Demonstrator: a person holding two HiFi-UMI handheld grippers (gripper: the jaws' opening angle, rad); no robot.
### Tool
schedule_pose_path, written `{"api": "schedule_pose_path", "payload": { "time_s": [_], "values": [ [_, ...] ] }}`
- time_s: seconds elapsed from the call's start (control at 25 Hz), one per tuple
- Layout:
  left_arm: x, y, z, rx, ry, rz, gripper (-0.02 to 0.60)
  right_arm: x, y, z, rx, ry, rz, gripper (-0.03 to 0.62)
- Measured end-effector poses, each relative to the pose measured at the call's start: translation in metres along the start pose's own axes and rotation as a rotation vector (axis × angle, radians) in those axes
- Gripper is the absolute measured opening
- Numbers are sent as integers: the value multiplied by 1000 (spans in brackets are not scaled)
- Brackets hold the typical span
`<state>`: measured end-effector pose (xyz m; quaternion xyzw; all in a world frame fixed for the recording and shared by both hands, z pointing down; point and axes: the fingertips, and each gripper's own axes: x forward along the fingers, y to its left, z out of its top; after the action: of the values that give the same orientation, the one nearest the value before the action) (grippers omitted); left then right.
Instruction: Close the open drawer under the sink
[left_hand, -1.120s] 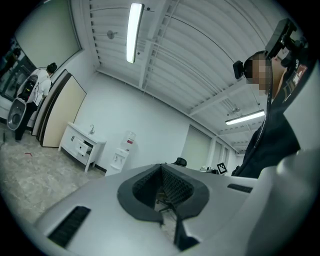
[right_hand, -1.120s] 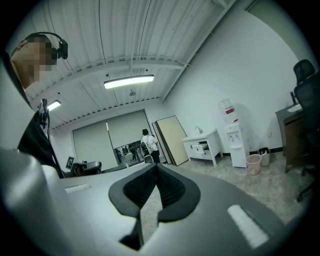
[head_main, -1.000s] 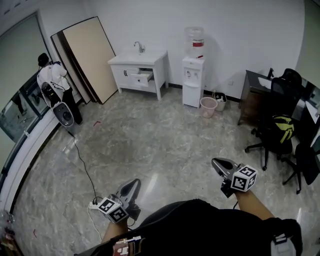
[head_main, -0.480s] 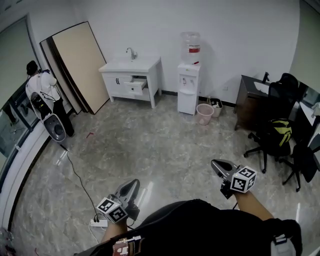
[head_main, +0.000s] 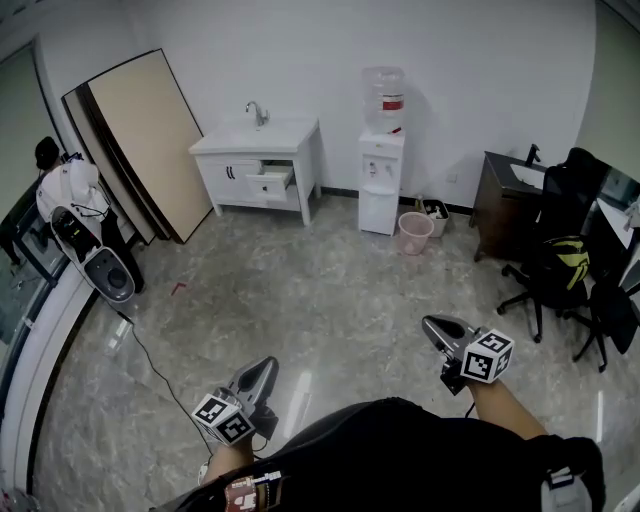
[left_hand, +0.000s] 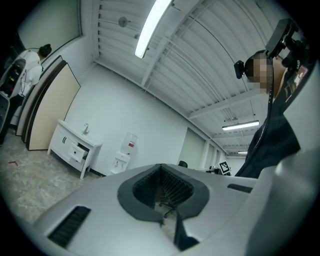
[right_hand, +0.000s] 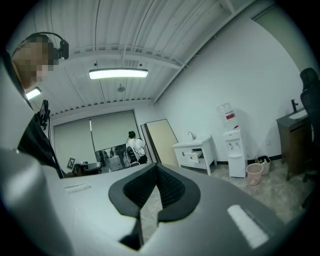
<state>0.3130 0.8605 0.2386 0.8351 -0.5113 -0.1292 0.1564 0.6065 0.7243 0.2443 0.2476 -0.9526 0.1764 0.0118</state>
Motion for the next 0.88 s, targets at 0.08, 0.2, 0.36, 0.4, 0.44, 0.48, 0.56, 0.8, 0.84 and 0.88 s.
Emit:
{"api": "schedule_pose_path", "payload": {
  "time_s": [0.08,0.2,0.36,0.4,0.44,0.48,0.56,0.8,0.84,0.88],
  "values": [
    [-2,21,3,-7,4,4,2,21,1,-4,3,12,1,2],
    [-2,45,7,-20,-4,19,0,48,0,-7,1,38,11,2],
    [-3,70,12,-36,-11,52,0,78,-8,1,-2,52,26,2],
    [-3,76,13,-39,-11,61,0,86,-9,3,-3,52,32,2],
    [-3,81,14,-42,-12,71,2,94,-11,5,-4,52,41,2],
    [-2,86,13,-44,-12,81,2,100,-14,6,-4,53,50,2],
    [6,92,12,-44,-14,98,2,112,-24,6,-3,57,70,2],
    [52,107,21,-10,-35,161,0,148,-82,18,12,67,134,2],
    [61,110,23,-11,-47,177,2,155,-94,22,15,71,145,2],
    [70,111,26,-17,-62,191,2,161,-106,27,17,77,157,2]
  ]
}}
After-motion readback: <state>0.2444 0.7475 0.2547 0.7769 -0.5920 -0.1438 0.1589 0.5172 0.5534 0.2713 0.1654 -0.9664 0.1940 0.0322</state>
